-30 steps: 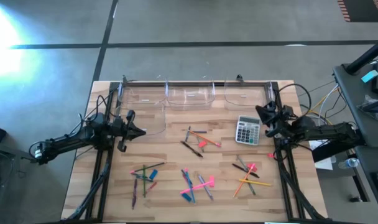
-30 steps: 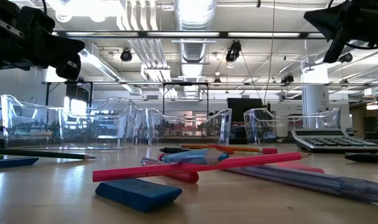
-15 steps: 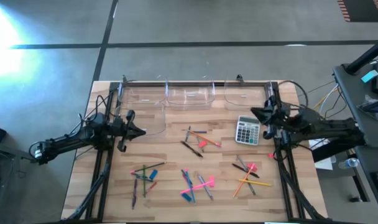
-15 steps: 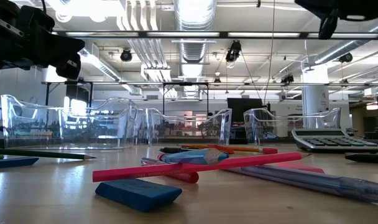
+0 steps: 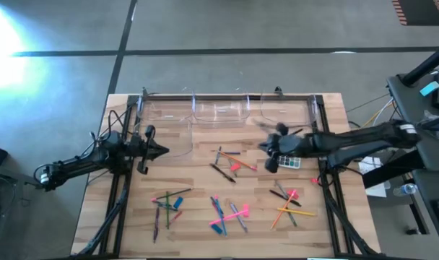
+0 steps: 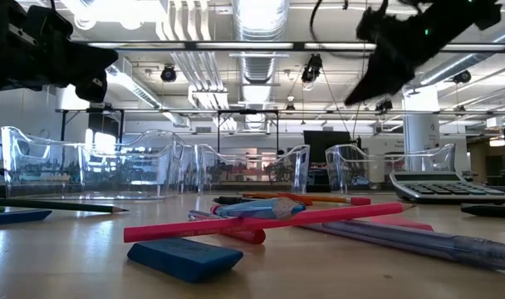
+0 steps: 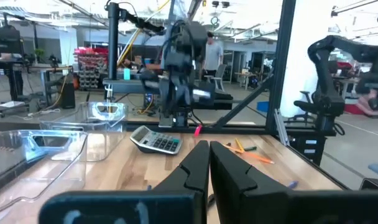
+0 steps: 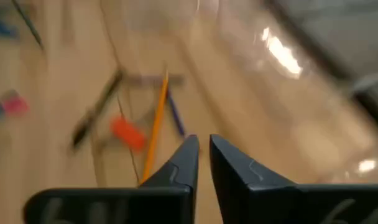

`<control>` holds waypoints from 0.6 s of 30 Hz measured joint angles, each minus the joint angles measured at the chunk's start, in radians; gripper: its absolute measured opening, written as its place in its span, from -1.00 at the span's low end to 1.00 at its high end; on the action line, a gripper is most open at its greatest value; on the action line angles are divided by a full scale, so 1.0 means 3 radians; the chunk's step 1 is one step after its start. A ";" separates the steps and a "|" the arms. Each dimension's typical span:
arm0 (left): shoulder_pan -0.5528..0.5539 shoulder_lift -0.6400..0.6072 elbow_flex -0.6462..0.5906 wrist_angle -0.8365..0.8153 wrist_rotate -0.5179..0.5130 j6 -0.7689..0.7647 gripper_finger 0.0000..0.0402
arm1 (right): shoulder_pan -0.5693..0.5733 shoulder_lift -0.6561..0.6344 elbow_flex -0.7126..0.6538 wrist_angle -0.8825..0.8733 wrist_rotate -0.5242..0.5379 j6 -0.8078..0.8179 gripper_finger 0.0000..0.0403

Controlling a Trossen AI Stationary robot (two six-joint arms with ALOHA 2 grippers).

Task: Sort crayons/erasers/pens/pencils in bins
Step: Put the orange pencil into the top right transparent bin

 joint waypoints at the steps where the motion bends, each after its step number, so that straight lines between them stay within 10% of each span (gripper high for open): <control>1: 0.0000 0.0000 -0.0001 0.0004 -0.0004 0.0013 -1.00 | 0.0000 0.0100 0.0046 0.0067 -0.0024 0.0031 -0.73; 18: 0.0000 0.0000 -0.0001 0.0045 -0.0172 0.0026 -1.00 | 0.0022 0.1277 0.0212 0.0329 -0.0145 0.0446 -0.05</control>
